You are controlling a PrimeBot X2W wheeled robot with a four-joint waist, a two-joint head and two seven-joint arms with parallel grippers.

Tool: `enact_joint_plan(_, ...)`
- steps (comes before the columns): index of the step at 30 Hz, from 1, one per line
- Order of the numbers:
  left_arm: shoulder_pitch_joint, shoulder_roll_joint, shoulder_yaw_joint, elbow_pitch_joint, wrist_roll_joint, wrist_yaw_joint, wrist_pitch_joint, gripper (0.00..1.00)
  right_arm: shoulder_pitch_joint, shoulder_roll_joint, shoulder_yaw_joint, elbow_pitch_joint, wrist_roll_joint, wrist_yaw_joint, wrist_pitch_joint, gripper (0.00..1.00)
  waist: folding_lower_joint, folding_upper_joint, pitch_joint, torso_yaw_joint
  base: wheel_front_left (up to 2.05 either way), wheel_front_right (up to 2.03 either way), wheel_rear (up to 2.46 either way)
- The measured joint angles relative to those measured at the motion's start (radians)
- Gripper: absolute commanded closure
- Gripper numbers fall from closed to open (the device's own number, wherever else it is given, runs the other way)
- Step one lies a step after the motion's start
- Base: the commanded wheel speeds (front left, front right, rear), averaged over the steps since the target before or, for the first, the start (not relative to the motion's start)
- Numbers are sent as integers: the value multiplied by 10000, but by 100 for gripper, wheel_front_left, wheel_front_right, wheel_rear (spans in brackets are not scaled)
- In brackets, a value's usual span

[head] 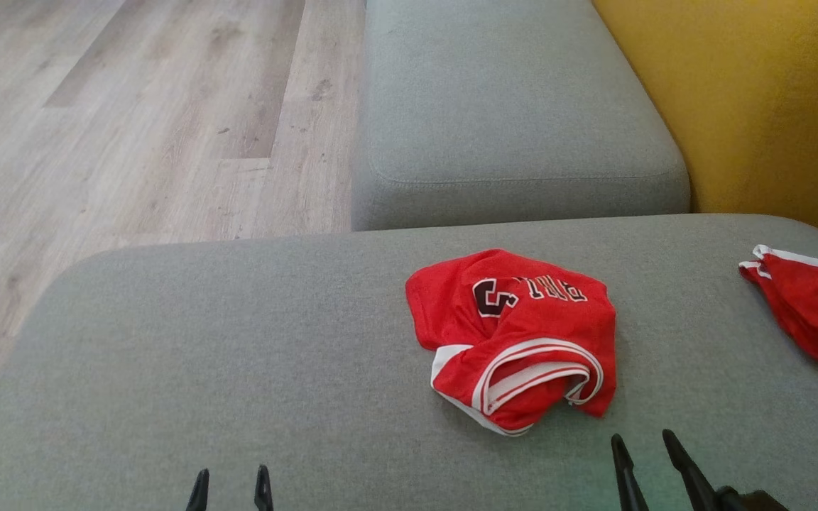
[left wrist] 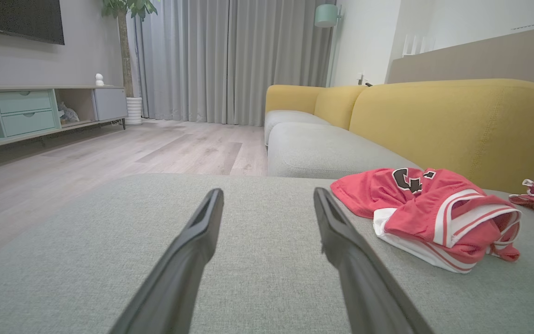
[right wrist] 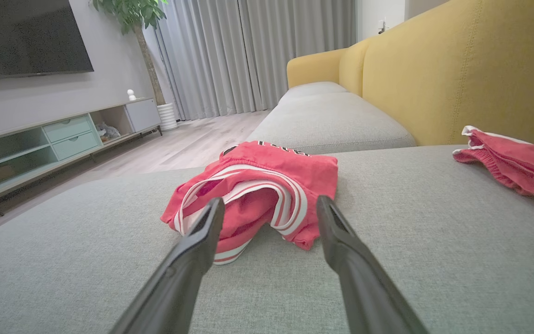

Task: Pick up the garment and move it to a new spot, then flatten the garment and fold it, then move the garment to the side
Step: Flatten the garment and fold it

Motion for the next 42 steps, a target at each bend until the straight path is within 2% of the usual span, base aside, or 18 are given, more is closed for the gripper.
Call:
enact_joint_plan(19, -2, 35, -59, 169, 65, 82, 0, 0, -5, 0, 48, 165, 31, 0, 0, 0, 1, 0, -40, -72, 0, 0, 0)
enact_joint_plan(30, 68, 65, -81, 238, 58, 151, 0, 0, -6, 0, 96, 155, 29, 0, 0, 0, 1, 0, -19, -368, 0, 0, 0)
enact_joint_plan(33, 73, 138, -205, 314, -35, -8, 0, 0, -9, 0, 117, 98, 10, 0, 0, 0, 1, 0, 46, -614, 0, 0, 0)
enact_joint_plan(37, -51, 403, -713, 606, -368, -516, 2, 0, -37, 0, 253, -19, -140, 0, 0, 0, 1, 0, 203, -1124, 0, 0, 0)
enact_joint_plan(40, -758, 468, -1580, 1235, -734, -924, 10, 0, -86, -12, 416, -79, -196, 0, 0, 0, 1, 0, 378, -1628, 0, 0, 0)
enact_joint_plan(41, -758, 468, -1580, 1235, -734, -924, 10, 0, -86, -12, 416, -79, -196, 0, 0, 0, 1, 0, 378, -1628, 0, 0, 0)
enact_joint_plan(42, -1138, 376, -2104, 1528, -848, -1104, 4, 0, -123, -25, 458, -119, -207, 0, 0, 0, 1, 0, 447, -1819, 0, 0, 0)
